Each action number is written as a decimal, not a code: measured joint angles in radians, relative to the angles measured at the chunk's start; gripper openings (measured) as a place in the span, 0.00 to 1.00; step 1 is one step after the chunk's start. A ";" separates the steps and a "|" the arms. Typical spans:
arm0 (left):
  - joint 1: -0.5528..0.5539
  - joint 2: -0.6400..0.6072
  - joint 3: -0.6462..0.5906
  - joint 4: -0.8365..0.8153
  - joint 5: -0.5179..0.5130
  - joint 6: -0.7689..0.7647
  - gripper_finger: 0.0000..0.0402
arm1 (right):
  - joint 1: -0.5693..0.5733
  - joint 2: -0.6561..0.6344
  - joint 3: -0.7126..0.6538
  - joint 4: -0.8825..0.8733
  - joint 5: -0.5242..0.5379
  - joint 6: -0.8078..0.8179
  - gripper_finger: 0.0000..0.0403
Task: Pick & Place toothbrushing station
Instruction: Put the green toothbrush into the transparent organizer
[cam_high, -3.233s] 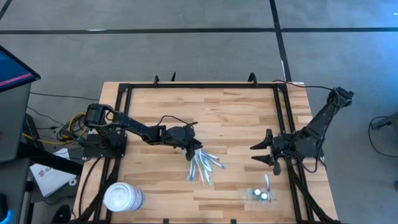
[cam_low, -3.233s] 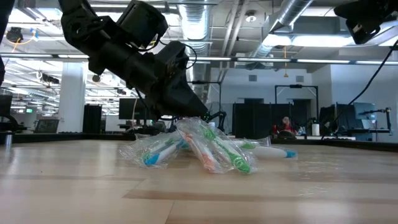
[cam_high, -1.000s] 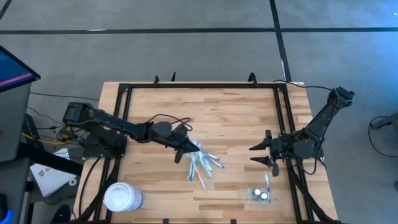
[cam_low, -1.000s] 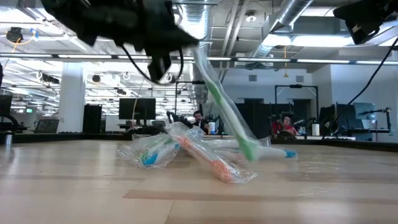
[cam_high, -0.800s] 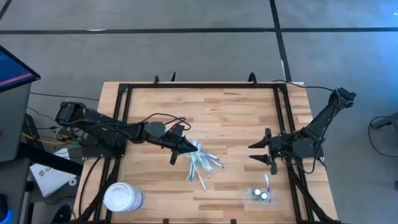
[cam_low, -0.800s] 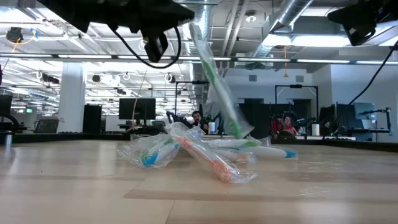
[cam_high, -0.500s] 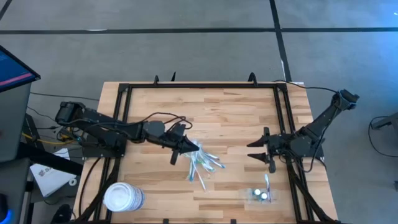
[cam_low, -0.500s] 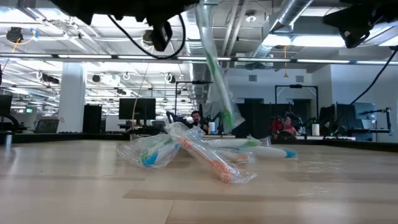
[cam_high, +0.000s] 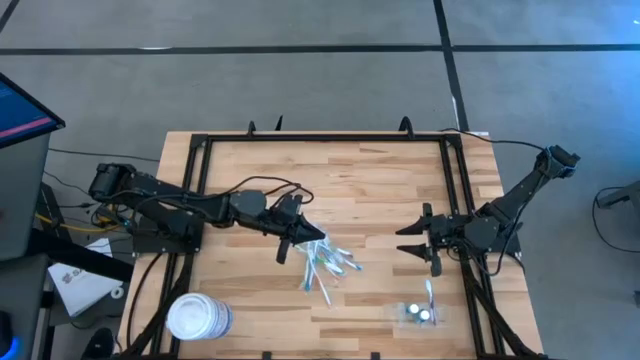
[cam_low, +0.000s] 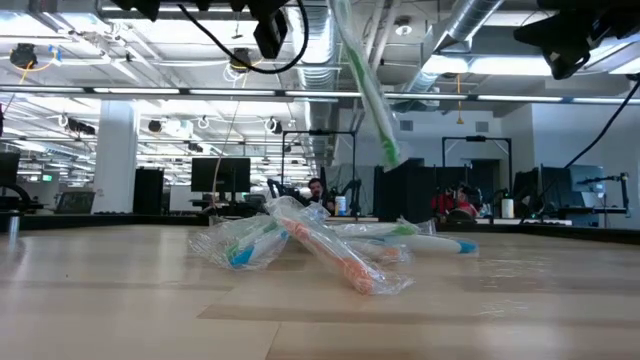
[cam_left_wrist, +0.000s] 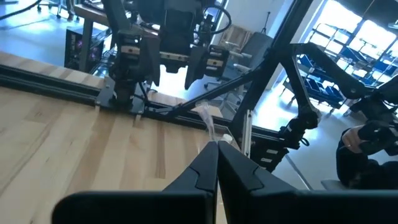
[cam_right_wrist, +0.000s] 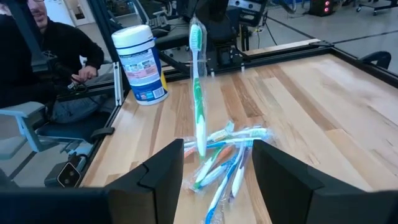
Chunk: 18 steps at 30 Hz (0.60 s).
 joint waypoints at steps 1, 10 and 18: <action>0.000 0.000 0.003 0.000 0.000 0.001 0.00 | 0.000 0.000 0.000 0.000 0.000 0.000 0.45; -0.001 0.048 0.046 -0.002 -0.019 0.031 0.00 | 0.000 0.000 0.000 0.013 0.000 -0.023 0.45; -0.001 0.178 0.174 0.003 -0.018 0.082 0.00 | 0.000 0.000 0.000 0.018 0.000 -0.026 0.45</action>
